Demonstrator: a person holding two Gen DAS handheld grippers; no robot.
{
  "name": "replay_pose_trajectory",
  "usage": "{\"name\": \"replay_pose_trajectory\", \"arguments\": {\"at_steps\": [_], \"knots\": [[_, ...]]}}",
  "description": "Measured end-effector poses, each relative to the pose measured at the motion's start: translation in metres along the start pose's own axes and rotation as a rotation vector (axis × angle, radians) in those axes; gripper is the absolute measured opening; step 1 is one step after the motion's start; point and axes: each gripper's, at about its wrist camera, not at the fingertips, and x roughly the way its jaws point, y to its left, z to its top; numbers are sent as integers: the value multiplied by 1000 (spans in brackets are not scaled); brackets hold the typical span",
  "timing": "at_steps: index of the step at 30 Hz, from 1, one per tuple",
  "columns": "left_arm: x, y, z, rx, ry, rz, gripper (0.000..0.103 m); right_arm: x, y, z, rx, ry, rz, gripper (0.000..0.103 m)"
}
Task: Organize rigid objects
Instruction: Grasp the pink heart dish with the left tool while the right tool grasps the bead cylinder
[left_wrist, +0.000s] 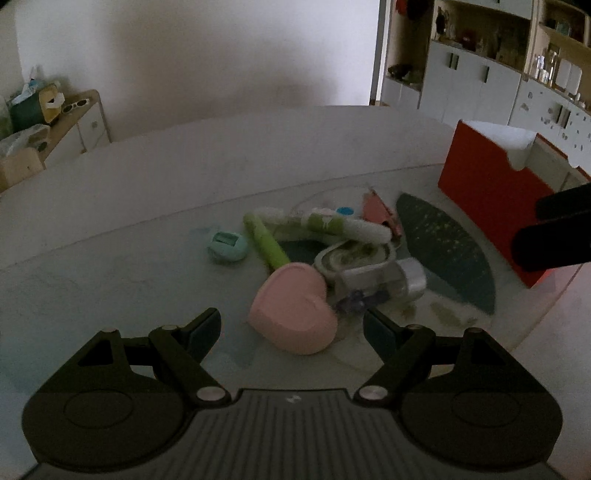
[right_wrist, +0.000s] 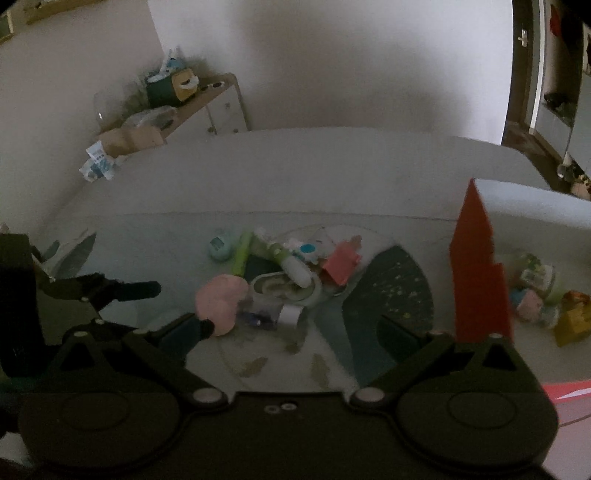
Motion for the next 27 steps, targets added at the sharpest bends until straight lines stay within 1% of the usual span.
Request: {"name": "replay_pose_trajectory", "arguments": {"at_steps": [4,9,14,17,20,24,27], "knots": [[9,1,-3,21,1,0,84,20,8,2,16,32,-22,101],[19,6,-4,23,3,-17,84,46,19,6,25,71,-33,100],[30,9,-6,25,13,-35,84,74,25,8,50,116,-90,98],[34,10,-8,24,14,-52,84,86,26,10,82,141,-104,98],[37,11,-9,28,8,-57,84,95,31,10,84,161,-122,98],[43,14,-7,10,3,-56,84,105,33,13,90,181,-146,98],[46,15,-7,-1,-1,-60,84,113,33,14,97,197,-163,95]]}}
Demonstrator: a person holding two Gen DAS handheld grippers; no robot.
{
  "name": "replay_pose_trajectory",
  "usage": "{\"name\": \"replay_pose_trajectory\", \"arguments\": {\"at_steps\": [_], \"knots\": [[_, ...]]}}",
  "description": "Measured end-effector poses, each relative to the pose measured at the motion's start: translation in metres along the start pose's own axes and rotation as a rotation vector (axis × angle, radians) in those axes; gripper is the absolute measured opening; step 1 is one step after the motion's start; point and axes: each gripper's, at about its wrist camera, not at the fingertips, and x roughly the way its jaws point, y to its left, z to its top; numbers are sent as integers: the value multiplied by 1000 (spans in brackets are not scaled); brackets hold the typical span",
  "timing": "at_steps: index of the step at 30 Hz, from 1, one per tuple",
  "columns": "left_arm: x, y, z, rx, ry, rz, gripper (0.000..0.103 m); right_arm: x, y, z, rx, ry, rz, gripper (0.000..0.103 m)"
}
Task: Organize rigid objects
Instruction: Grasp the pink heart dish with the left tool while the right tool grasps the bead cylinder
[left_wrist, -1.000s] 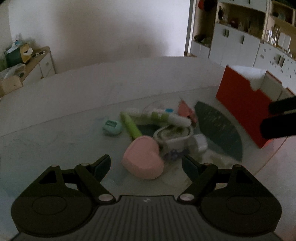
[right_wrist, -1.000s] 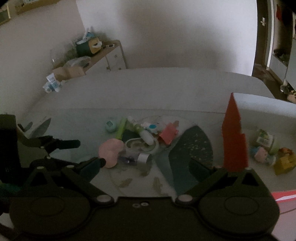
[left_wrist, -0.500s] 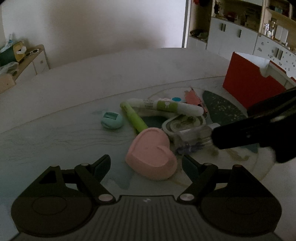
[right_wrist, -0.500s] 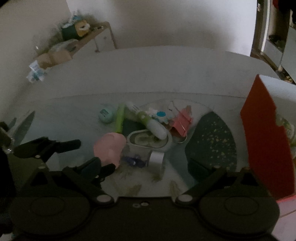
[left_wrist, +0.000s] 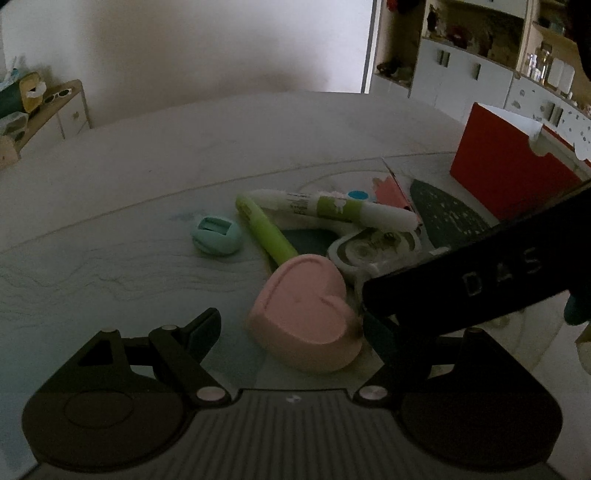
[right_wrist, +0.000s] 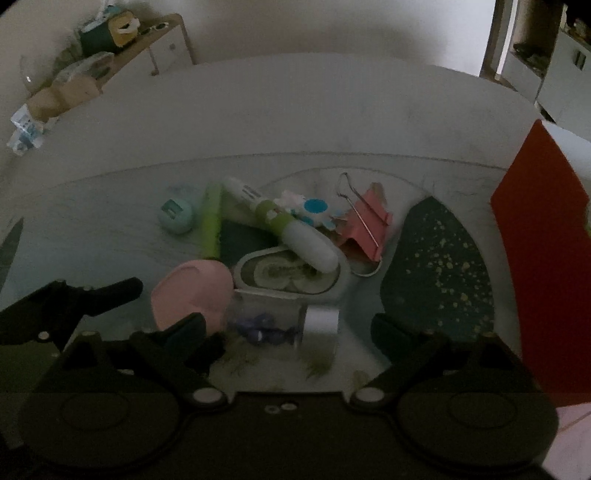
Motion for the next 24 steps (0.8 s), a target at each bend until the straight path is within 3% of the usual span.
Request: {"name": "replay_pose_trajectory", "arguments": {"at_steps": [10,17,19,24], "knots": [[5,-2,-2,17,-4,14,84,9,0,2,17,27,-7,87],[3,-11,-3,63,-13,10,70,10,1,2,13,30,9,74],[2,-13,-3,73,-13,15,70,9,2,3,6,25,0,69],[0,-16,-3,85,-12,30,69,6,-2,1,11,24,-3,69]]}}
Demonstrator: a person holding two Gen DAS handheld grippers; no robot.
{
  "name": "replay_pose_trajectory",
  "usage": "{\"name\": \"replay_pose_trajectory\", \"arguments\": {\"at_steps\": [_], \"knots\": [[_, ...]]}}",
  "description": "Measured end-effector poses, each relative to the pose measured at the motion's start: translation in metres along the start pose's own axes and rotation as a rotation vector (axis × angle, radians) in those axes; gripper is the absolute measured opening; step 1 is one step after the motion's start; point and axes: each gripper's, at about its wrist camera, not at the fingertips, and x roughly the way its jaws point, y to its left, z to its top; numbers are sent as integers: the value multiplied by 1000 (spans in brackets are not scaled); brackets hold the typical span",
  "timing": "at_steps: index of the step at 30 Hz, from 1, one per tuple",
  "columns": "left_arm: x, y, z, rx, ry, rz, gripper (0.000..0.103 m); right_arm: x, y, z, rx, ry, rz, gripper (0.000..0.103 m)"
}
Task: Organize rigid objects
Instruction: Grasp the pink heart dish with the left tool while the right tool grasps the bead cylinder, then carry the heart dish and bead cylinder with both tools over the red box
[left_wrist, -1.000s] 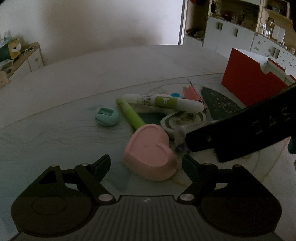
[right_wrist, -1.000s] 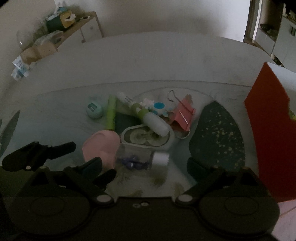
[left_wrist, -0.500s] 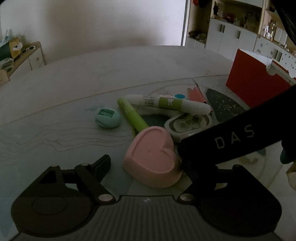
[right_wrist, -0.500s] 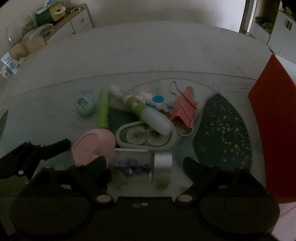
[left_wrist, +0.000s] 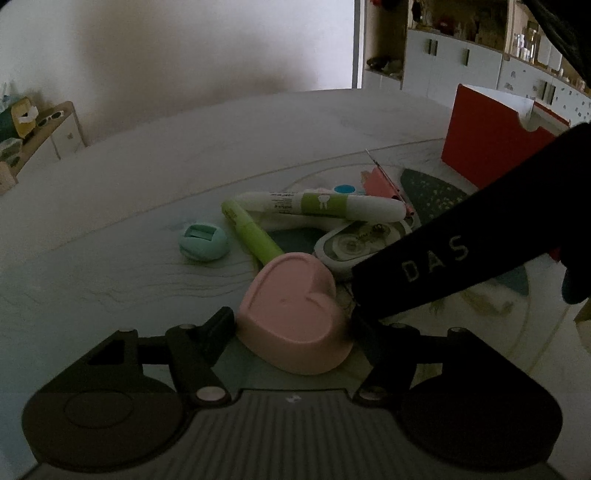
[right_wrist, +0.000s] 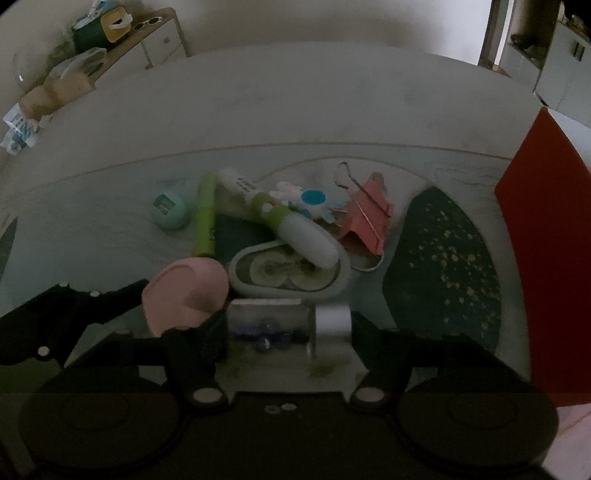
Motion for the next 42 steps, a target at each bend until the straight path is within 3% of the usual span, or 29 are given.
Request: {"name": "replay_pose_trajectory", "arguments": {"at_steps": [21,24,27,33,36,38,42], "knots": [[-33,-16,17,-30,-36,-38,68,-62,-37,-4,29,-87,7,69],[-40,-22,23,-35,-45,-49,60,-75,-44,-5,31,-107,10,69],[-45,-29,30,-35,-39,-67,43,-86,-53,-6,34,-128,18,69],[-44,-42,24,-3,-21,-52,41,-104,-80,-16,55,-152,27,69],[-49,-39,20,-26,-14,-60,44,-113,-90,-23,45,-159,35,69],[-52,-34,16,-64,-4,-61,66,-117,-96,-28,39,-165,42,69],[-58,-28,7,-95,13,-59,72,-124,-107,-36,50,-163,53,69]]}}
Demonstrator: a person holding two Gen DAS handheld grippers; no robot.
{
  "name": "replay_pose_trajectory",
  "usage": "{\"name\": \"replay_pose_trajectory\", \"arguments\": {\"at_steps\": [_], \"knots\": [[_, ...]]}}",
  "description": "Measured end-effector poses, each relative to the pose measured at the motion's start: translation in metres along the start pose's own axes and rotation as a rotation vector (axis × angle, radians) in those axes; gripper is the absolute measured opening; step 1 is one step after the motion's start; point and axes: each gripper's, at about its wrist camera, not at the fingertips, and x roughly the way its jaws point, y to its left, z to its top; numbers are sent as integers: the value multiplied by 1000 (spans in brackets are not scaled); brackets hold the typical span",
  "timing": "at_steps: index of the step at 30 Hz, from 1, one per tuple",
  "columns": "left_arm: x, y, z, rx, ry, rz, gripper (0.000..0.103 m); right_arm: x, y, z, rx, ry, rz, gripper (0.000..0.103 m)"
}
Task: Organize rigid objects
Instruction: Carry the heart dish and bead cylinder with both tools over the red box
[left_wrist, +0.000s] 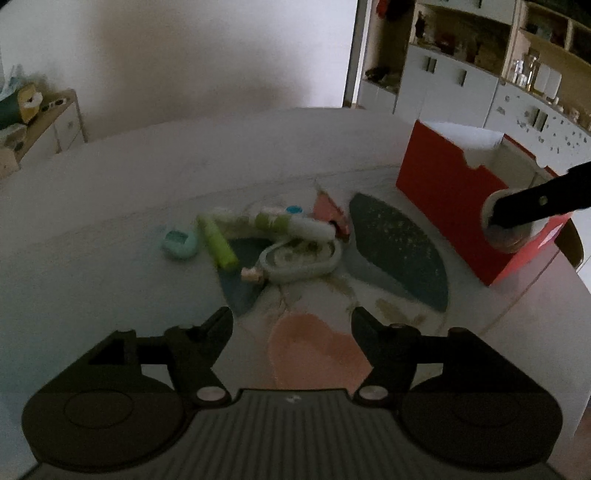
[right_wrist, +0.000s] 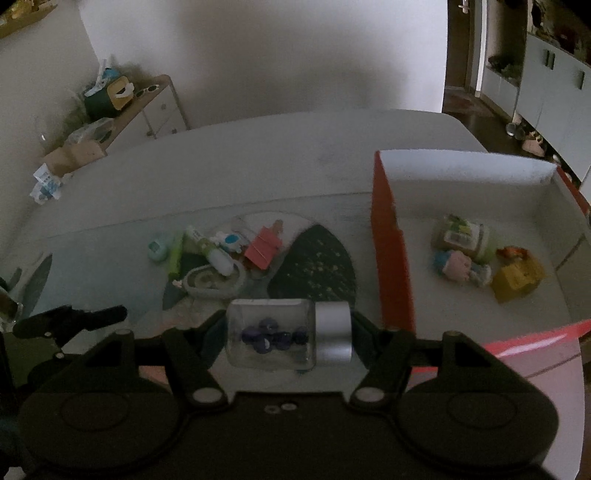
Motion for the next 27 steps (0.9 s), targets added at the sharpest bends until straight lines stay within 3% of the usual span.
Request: {"name": "replay_pose_trajectory", "arguments": {"at_steps": [1,5,12,19,27], "knots": [[2,0,-3,-4,18,0,80,-1,-3,-2,5,4,2,69],[14,-4,-15,-5,75,1,81,-4,-12,-8,31,12,6,69],[16,-21,-21,46,48,-45,81,-8,-19,-17,53,16,-8,69],[29,-31,-29,152,44,-22,82,-11,-24,-24,67,15,-27,69],[40,-34,-30,179,5,15,82,-14,-25,-28,76,16,-49,69]]}}
